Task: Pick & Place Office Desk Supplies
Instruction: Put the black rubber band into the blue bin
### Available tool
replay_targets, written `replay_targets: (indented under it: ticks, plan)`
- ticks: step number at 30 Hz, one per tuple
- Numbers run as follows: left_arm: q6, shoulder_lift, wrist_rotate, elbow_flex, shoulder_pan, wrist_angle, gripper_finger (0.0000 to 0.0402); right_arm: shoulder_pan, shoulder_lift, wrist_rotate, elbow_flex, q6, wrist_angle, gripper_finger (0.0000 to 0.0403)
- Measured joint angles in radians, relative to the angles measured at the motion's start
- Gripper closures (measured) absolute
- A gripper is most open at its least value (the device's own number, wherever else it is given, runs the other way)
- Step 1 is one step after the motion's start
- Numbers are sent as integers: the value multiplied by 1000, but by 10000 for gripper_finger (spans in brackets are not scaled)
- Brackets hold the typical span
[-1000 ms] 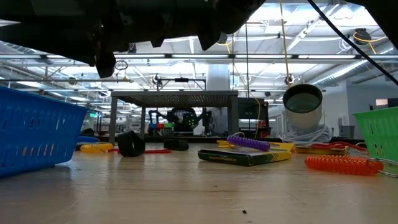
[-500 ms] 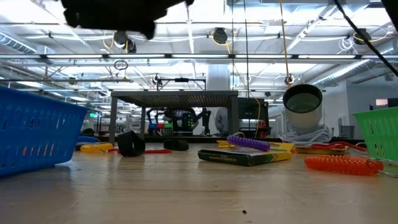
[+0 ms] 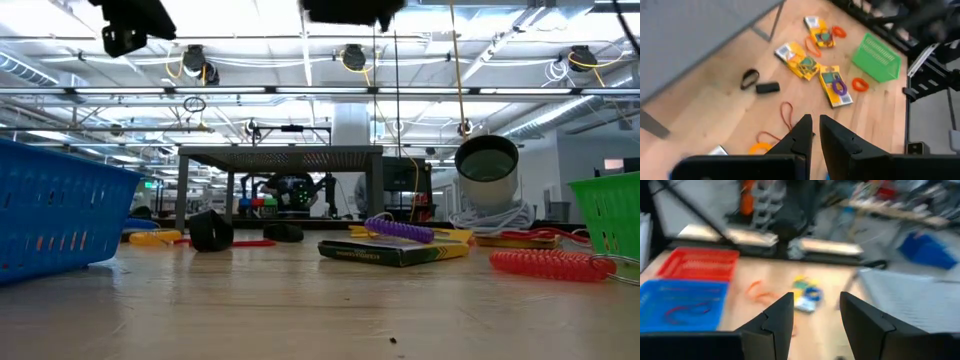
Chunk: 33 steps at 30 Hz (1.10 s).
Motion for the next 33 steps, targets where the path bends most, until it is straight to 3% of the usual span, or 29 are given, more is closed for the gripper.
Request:
replay_targets:
  ticks: [4, 10, 17, 25, 33]
  plan:
    - [-132, 137, 4, 56, -30, -26, 360, 2, -175, 95, -160, -33, 93, 253]
    - [-319, 354, 29, 171, -90, -62, 360, 2, -406, 96, -360, -52, 159, 256]
    - [-495, 565, -28, 307, -131, -107, 360, 33, -598, 90, -510, 14, 161, 257]
    - [-644, 721, -26, 311, -168, -69, 360, 94, -702, 89, -581, 25, 160, 257]
    - [-774, 781, 8, 310, -168, 11, 359, 133, -726, 90, -585, -51, 155, 257]
